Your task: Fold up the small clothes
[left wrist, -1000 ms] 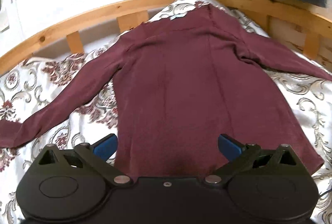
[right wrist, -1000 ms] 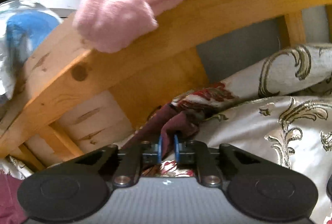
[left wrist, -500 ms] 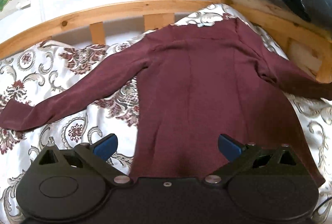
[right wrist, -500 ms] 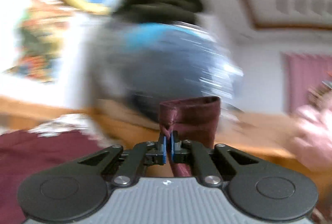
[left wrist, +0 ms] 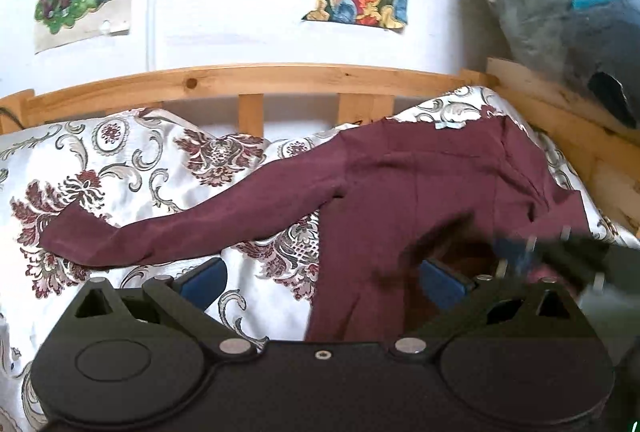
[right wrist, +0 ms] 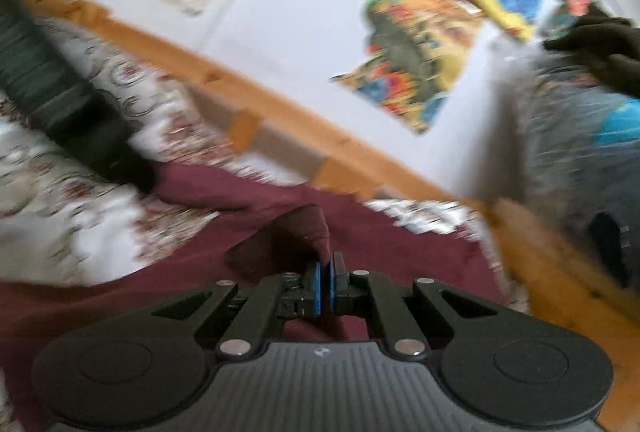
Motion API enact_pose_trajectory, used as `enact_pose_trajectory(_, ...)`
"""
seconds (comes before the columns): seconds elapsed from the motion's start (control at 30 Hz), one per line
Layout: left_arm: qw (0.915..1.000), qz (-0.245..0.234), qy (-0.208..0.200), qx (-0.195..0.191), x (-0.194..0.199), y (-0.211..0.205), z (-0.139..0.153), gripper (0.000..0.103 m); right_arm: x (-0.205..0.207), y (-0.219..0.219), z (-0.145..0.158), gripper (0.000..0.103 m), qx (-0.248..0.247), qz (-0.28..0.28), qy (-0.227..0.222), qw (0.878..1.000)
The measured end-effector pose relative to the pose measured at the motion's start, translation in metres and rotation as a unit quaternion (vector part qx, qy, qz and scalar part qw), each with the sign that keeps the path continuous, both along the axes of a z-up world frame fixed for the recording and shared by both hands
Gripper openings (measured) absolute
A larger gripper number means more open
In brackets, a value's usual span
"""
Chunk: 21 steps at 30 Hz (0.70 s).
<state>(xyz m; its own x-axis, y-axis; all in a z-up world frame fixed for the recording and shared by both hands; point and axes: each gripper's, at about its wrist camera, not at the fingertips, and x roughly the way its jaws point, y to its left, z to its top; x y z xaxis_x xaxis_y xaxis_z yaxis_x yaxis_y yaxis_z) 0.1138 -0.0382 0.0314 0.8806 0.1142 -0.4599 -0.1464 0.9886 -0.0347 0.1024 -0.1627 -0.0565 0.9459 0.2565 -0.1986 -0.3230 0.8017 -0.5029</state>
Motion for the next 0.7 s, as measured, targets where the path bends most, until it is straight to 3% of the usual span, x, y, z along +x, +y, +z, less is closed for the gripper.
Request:
enact_pose_trajectory(0.17, 0.9999, 0.015, 0.003, 0.0, 0.004, 0.001, 0.0, 0.102, -0.018, 0.01, -0.024, 0.006, -0.044, 0.036, 0.056, 0.997)
enact_pose_trajectory(0.3, 0.999, -0.024, 0.006, -0.037, 0.027, 0.01, -0.008, 0.102, -0.02, 0.011, -0.033, 0.011, -0.06, 0.042, 0.114, 0.991)
enact_pose_trajectory(0.37, 0.9976, -0.056, 0.015, -0.039, 0.044, 0.01, -0.017, 0.102, -0.025, 0.008, -0.031, 0.026, -0.061, 0.043, 0.14, 0.987)
enact_pose_trajectory(0.4, 0.997, -0.065, 0.022, -0.035, 0.052, 0.008, -0.022, 0.102, -0.027, 0.005, -0.028, 0.047, -0.059, 0.042, 0.147, 0.986)
enact_pose_trajectory(0.43, 0.9966, -0.072, 0.029, -0.027, 0.059, 0.006, -0.028, 0.102, -0.029, 0.0, -0.023, 0.06, -0.051, 0.039, 0.157, 0.985)
enact_pose_trajectory(0.6, 0.9918, -0.11, 0.059, -0.032, 0.075, -0.006, -0.047, 0.102, -0.04, -0.041, -0.013, 0.074, -0.006, -0.029, 0.174, 0.984)
enact_pose_trajectory(0.7, 0.9879, -0.133, 0.079, -0.006, 0.074, -0.021, -0.061, 0.102, -0.032, -0.072, -0.009, 0.083, 0.033, -0.106, 0.144, 0.983)
